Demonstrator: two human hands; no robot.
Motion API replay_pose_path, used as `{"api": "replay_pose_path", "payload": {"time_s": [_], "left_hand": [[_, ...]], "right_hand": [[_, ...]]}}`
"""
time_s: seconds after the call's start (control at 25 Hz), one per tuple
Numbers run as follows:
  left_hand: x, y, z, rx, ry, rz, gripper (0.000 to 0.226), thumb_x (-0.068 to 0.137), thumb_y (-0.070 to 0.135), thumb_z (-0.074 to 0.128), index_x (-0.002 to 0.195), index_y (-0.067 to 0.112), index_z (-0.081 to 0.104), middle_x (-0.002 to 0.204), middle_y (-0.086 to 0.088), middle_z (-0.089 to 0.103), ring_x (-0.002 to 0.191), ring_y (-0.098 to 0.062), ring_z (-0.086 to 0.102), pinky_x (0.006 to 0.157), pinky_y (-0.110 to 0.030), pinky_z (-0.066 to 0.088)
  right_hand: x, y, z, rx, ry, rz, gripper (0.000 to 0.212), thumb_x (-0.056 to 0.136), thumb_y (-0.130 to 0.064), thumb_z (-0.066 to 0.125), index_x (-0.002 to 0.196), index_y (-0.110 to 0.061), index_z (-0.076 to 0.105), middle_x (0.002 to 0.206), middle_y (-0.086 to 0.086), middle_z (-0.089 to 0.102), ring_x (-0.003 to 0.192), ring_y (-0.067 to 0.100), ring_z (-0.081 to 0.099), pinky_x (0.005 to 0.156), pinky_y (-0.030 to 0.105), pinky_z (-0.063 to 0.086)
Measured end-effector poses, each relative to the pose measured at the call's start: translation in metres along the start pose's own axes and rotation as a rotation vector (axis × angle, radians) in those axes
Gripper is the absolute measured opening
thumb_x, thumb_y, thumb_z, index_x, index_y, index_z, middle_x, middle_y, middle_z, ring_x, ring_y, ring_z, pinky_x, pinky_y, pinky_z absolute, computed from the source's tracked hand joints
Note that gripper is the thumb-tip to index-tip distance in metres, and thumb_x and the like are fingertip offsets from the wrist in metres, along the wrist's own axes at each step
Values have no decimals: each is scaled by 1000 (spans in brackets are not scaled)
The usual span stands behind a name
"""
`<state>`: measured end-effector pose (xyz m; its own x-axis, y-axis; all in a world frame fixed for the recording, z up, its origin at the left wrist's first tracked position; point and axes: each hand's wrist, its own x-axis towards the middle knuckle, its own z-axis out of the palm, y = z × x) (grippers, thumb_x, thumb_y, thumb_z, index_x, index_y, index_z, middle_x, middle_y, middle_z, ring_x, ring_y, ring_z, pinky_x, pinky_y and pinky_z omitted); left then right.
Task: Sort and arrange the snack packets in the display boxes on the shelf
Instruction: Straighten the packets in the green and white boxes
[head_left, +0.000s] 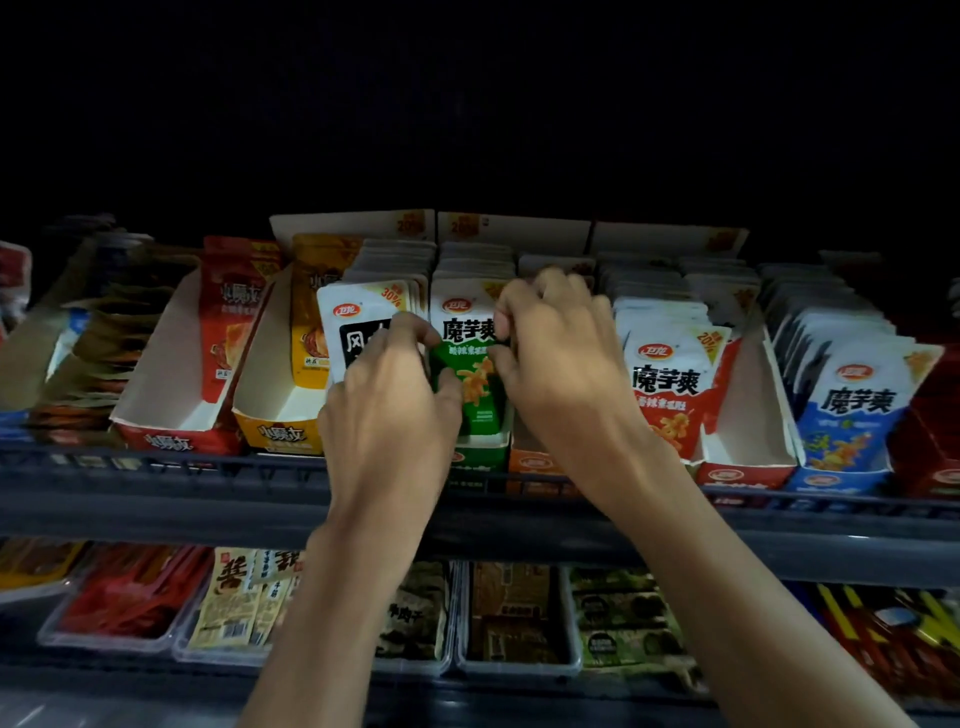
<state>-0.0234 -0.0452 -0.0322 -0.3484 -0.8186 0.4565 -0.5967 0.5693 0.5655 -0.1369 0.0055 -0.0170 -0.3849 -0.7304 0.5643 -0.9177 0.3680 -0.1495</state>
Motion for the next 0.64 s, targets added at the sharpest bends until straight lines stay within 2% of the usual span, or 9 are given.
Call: {"api": "replay_pose_path", "payload": {"time_s": [0.04, 0.12, 0.2, 0.28, 0.36, 0.44, 0.56, 0.64], "left_hand": [[-1, 5, 2, -61, -12, 20, 21, 89, 26, 63, 109, 27, 55, 85, 12, 61, 78, -7, 59, 61, -30, 47], [-6, 18, 5, -197, -90, 73, 18, 90, 21, 61, 104, 30, 55, 73, 11, 57, 74, 4, 53, 53, -13, 37], [-12, 31, 11, -305, -163, 145, 21, 89, 14, 60, 104, 28, 56, 72, 8, 58, 80, 9, 50, 59, -5, 38], [-18, 44, 17, -366, -216, 167, 25, 89, 13, 60, 107, 30, 56, 75, 9, 58, 77, 8, 52, 57, -6, 38], [-24, 55, 25, -371, -259, 156, 24, 91, 18, 58, 108, 34, 55, 77, 10, 58, 80, 17, 47, 55, -11, 35], [-29, 62, 34, -323, -274, 183, 22, 92, 21, 57, 108, 34, 55, 76, 12, 57, 82, 25, 40, 56, -9, 33], [-32, 65, 42, -266, -277, 215, 16, 93, 24, 57, 105, 34, 55, 73, 16, 51, 76, 21, 45, 56, -3, 35], [-34, 67, 45, -243, -292, 217, 16, 93, 29, 59, 107, 35, 54, 79, 16, 53, 77, 19, 46, 60, 0, 34]], "right_hand": [[-4, 5, -7, 58, 30, -10, 16, 87, -15, 63, 101, -14, 57, 102, 4, 53, 96, 24, 47, 78, 32, 30], [-13, 18, -22, 167, 99, -15, 13, 86, -12, 64, 97, -14, 58, 94, 1, 54, 90, 21, 50, 73, 32, 35], [-21, 35, -37, 175, 187, -25, 13, 87, -11, 63, 99, -14, 60, 91, -2, 54, 86, 17, 51, 70, 31, 40], [-32, 57, -48, 136, 249, 15, 14, 91, -13, 61, 104, -14, 61, 95, -2, 56, 90, 15, 51, 73, 30, 41], [-44, 79, -55, 105, 263, 96, 19, 93, -15, 61, 112, -14, 63, 105, 2, 57, 99, 19, 51, 78, 32, 42], [-54, 96, -56, 82, 214, 157, 25, 93, -19, 63, 118, -14, 63, 112, 4, 56, 107, 20, 49, 81, 33, 43], [-63, 109, -52, 81, 128, 173, 30, 92, -21, 65, 121, -16, 63, 116, 2, 55, 108, 16, 47, 82, 30, 42], [-66, 114, -53, 98, 149, 147, 28, 90, -19, 67, 118, -15, 64, 114, 2, 58, 106, 16, 49, 82, 26, 38]]}}
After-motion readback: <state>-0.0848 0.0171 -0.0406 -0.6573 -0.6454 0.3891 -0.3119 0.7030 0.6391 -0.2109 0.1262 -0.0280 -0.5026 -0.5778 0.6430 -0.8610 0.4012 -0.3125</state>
